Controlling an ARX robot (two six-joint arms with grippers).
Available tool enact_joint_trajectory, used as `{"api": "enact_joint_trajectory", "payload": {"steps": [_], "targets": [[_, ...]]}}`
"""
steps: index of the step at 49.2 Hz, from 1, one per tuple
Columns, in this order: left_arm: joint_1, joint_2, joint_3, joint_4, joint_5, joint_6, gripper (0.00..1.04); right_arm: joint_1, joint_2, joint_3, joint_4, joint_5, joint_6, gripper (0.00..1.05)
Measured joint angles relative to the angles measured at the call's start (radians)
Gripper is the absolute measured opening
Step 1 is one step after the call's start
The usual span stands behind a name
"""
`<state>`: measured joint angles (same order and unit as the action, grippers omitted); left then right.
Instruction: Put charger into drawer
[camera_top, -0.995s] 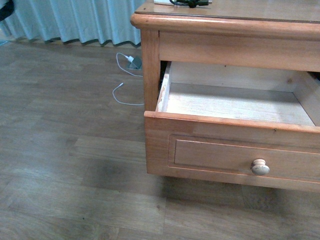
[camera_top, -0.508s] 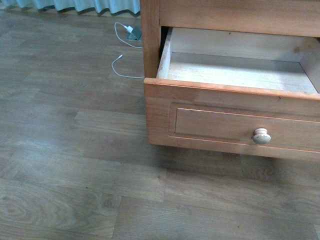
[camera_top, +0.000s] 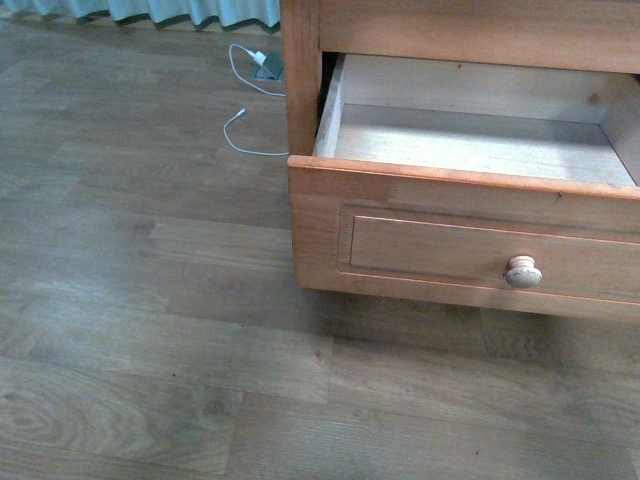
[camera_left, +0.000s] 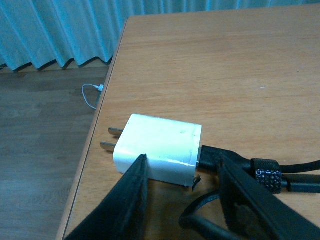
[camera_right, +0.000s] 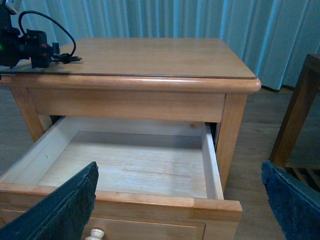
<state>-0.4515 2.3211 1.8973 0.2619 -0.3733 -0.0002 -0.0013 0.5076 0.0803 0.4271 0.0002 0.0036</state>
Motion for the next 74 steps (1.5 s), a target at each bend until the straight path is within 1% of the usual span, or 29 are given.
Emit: {"api": "enact_joint_trajectory", "payload": {"steps": [1,2,3,10,12,28,41,51,61,69,74], "targets": [[0.0,0.0,0.002,0.0,0.0,0.0,0.38,0.0,0.0,0.0,0.0,0.0,0.0,0.97],[0.002,0.0,0.002,0.0,0.0,0.0,0.33,0.0,0.0,0.0,0.0,0.0,0.0,0.97],[0.002,0.0,0.002,0.0,0.0,0.0,0.31,0.0,0.0,0.0,0.0,0.0,0.0,0.97],[0.003,-0.008,-0.003,0.0,0.007,-0.001,0.08,0.0,0.0,0.0,0.0,0.0,0.0,0.97],[0.004,-0.015,-0.013,0.0,0.01,-0.005,0.04,0.0,0.0,0.0,0.0,0.0,0.0,0.97],[0.004,-0.202,-0.175,0.028,0.021,-0.011,0.04,0.0,0.0,0.0,0.0,0.0,0.0,0.97],[-0.008,-0.435,-0.359,0.019,0.079,-0.108,0.04,0.0,0.0,0.0,0.0,0.0,0.0,0.97],[-0.045,-0.546,-0.49,0.022,0.141,-0.176,0.04,0.0,0.0,0.0,0.0,0.0,0.0,0.97],[-0.093,-0.541,-0.552,0.043,0.169,-0.198,0.04,0.0,0.0,0.0,0.0,0.0,0.0,0.97],[-0.122,-0.478,-0.546,0.053,0.167,-0.216,0.04,0.0,0.0,0.0,0.0,0.0,0.0,0.97],[-0.145,-0.385,-0.507,0.053,0.167,-0.23,0.04,0.0,0.0,0.0,0.0,0.0,0.0,0.97]]}}
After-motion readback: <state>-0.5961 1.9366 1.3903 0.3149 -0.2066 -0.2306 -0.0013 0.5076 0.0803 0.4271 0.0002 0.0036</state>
